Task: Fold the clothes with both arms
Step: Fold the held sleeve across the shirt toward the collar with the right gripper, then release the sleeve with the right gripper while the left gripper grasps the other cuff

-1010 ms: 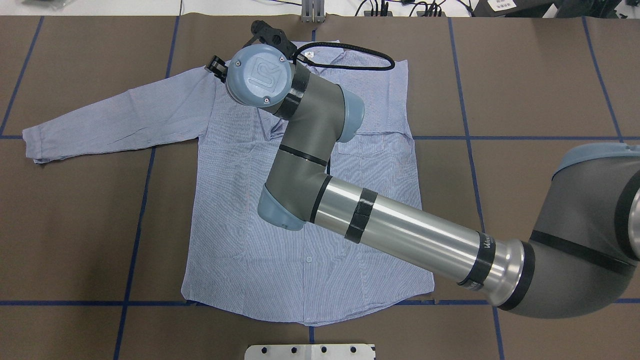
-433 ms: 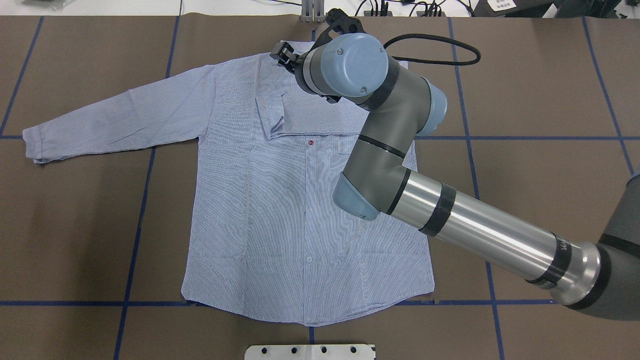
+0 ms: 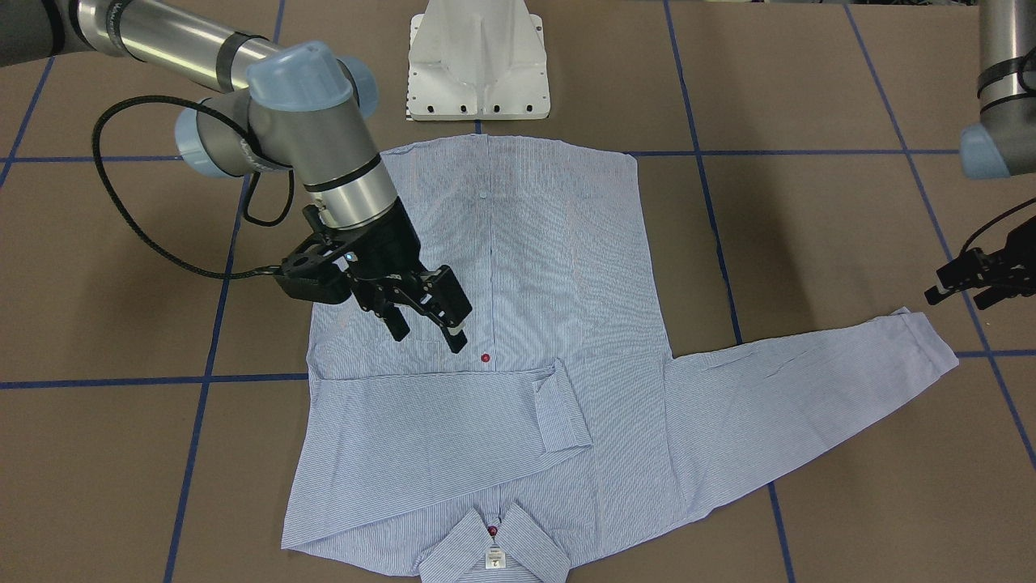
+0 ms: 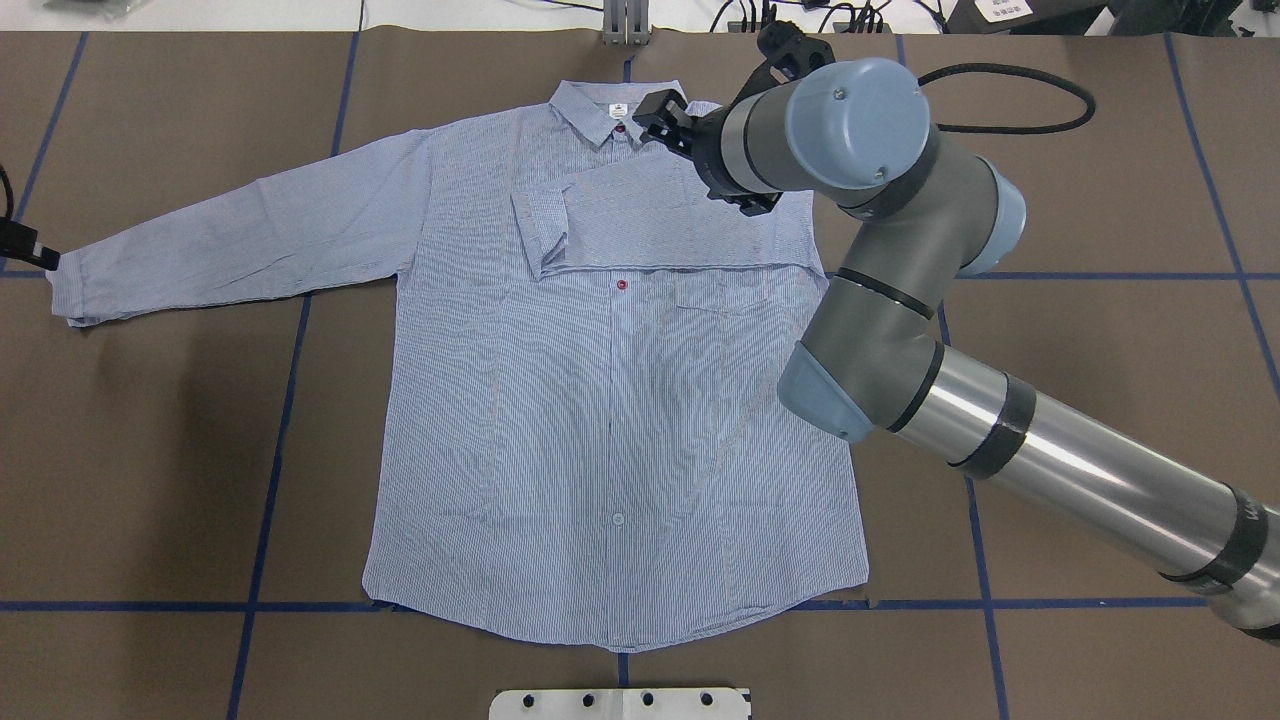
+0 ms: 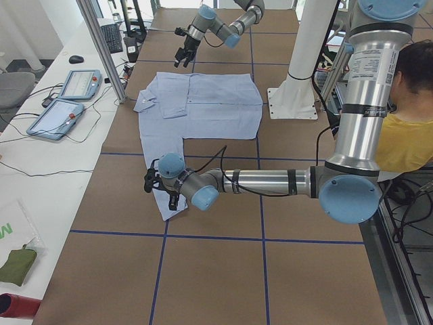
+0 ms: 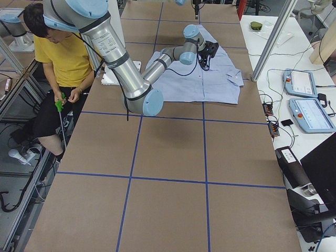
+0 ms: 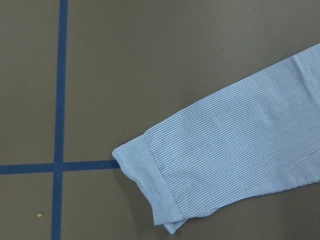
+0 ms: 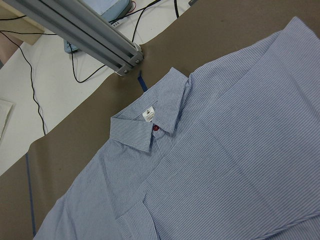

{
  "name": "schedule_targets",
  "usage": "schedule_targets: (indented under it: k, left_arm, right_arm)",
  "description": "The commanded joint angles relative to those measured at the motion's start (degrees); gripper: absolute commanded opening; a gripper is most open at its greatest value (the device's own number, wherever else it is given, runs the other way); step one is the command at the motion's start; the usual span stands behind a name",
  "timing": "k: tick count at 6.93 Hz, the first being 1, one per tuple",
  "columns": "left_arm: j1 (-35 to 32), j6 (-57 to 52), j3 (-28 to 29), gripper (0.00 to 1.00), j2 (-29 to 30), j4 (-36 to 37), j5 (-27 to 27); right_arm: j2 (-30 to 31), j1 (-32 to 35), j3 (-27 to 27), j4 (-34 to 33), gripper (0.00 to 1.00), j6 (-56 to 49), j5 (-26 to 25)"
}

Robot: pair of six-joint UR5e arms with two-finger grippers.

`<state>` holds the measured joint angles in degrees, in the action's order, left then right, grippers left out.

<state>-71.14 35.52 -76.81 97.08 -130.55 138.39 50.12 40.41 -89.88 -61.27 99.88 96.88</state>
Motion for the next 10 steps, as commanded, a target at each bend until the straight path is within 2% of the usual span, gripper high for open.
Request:
schedule_targets:
  k: [1, 2, 3, 5, 7, 8, 9, 10]
  left_arm:
    - [3.4, 2.1, 5.5, 0.82, 1.1, -4.5, -2.0]
    - [3.5, 2.3, 6.1, 0.79, 1.0, -4.8, -4.0]
    - [3.5, 2.3, 6.5, 0.77, 1.0, -4.8, -4.1]
    - [3.5, 2.4, 7.3, 0.65, 0.9, -4.8, -4.1]
    - [3.7, 2.4, 8.3, 0.64, 1.0, -4.9, -4.1]
    - [4.1, 2.4, 8.2, 0.58, 1.0, -4.9, -4.0]
    - [4.3, 2.4, 8.2, 0.37, 1.0, -4.9, -4.0]
    - [4.4, 2.4, 8.2, 0.0, 1.0, -4.9, -4.0]
  right_arm:
    - [1.5, 0.6, -1.0, 0.0, 1.0, -0.5, 0.8]
    - [1.6, 0.5, -0.7, -0.1, 1.0, -0.7, 0.5]
    - [1.6, 0.5, -0.6, -0.1, 0.99, -0.7, 0.4]
    - [1.6, 0.5, -0.5, -0.1, 1.0, -0.6, 0.4]
    - [1.9, 0.5, -0.4, -0.1, 0.99, -0.6, 0.4]
    - [2.6, 0.5, -0.5, 0.1, 0.99, -0.6, 0.4]
    - [2.7, 0.7, -0.6, 0.1, 0.99, -0.7, 0.4]
    - [2.8, 1.0, -0.6, -0.3, 0.99, -0.6, 0.4]
